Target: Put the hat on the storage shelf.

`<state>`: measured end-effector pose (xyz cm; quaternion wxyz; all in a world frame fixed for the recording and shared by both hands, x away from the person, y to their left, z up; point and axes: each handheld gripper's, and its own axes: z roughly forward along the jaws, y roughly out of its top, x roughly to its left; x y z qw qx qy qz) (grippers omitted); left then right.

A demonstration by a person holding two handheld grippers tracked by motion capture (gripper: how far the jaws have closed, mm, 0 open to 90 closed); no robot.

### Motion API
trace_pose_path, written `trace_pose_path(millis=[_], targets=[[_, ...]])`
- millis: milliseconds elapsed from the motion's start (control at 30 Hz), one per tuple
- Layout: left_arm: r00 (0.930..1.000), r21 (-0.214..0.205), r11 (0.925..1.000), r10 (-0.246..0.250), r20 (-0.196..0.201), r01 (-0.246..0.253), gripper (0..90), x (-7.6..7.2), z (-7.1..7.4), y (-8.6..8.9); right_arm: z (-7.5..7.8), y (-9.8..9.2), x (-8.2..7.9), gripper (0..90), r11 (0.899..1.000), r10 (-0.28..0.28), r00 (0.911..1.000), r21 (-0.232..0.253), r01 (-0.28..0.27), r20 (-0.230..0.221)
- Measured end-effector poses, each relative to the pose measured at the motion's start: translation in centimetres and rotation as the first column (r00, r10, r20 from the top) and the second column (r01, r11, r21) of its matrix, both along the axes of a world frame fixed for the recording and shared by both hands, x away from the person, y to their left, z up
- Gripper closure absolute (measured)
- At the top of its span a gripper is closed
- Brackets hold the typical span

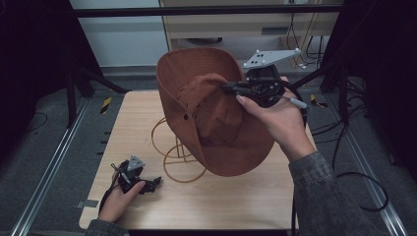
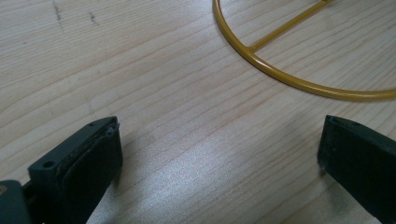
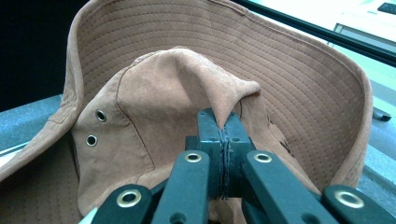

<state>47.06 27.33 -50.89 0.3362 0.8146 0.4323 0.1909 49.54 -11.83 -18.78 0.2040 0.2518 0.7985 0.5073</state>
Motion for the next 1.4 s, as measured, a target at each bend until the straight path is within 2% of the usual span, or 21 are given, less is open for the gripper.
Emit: trace_pose_path(millis=[400,700,1167,1400], targets=[[1.0,0.001,1.0,0.0,-0.002,0.0,0.0,0.0,0.0,0.0,0.0,1.0,0.1,89.4,1.0,0.012,0.9999,0.0,-0.012,0.002],[1.0,0.001,1.0,0.0,-0.002,0.0,0.0,0.0,0.0,0.0,0.7,1.8,0.3,89.4,1.0,0.021,0.9998,-0.012,-0.021,0.002],[1.0,0.002,1.0,-0.002,-0.005,0.002,0.0,0.0,0.0,0.0,1.7,4.3,0.7,89.4,0.997,0.05,0.9987,-0.057,-0.05,-0.003],[1.0,0.002,1.0,-0.002,-0.005,0.002,0.0,0.0,0.0,0.0,2.2,5.5,0.6,89.4,0.996,0.066,0.9978,-0.063,-0.066,-0.004]])
